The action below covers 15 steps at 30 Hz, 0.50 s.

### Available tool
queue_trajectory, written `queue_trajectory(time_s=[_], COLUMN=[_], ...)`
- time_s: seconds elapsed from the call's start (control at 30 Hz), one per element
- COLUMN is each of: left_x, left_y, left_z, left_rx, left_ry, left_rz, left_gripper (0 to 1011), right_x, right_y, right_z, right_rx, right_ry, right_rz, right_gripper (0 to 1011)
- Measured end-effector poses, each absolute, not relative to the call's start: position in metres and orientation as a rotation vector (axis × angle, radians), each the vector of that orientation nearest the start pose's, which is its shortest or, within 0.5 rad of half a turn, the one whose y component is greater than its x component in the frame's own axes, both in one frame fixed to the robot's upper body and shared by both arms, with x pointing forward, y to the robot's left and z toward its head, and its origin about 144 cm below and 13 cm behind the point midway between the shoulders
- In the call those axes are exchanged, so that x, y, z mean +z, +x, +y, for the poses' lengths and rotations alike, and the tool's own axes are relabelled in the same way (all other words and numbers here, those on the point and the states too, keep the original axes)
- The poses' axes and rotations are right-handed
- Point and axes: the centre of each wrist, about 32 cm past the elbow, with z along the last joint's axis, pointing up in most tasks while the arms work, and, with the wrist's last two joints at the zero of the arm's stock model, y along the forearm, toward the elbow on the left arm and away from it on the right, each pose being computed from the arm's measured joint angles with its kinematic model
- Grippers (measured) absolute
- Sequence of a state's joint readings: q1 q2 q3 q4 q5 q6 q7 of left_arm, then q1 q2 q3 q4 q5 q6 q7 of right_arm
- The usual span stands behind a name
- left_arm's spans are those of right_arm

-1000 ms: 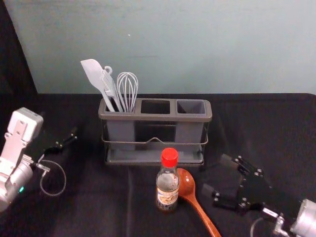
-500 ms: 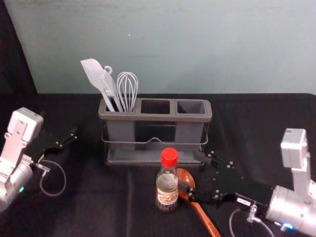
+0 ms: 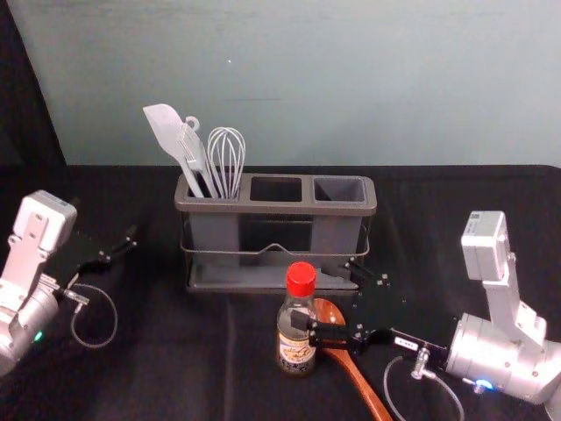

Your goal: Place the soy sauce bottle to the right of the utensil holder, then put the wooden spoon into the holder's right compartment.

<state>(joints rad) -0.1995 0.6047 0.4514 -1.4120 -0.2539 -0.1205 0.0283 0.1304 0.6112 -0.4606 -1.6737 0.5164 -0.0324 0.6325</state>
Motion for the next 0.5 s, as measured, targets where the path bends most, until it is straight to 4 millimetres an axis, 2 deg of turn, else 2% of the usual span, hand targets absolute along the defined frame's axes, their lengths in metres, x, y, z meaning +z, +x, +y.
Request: queue_trajectory(time_s=[0.5], left_x=[1.14], left_y=[0.489], left_z=[0.31], left_rx=[1.248], left_ry=[0.304], left_rz=[-0.285], left_gripper=[1011], right_x=[1.182], right_y=[0.477], right_z=[-0.245], right_rx=[-0.495], right_ry=[-0.076], right_rz=[-0.036], right_gripper=[1003])
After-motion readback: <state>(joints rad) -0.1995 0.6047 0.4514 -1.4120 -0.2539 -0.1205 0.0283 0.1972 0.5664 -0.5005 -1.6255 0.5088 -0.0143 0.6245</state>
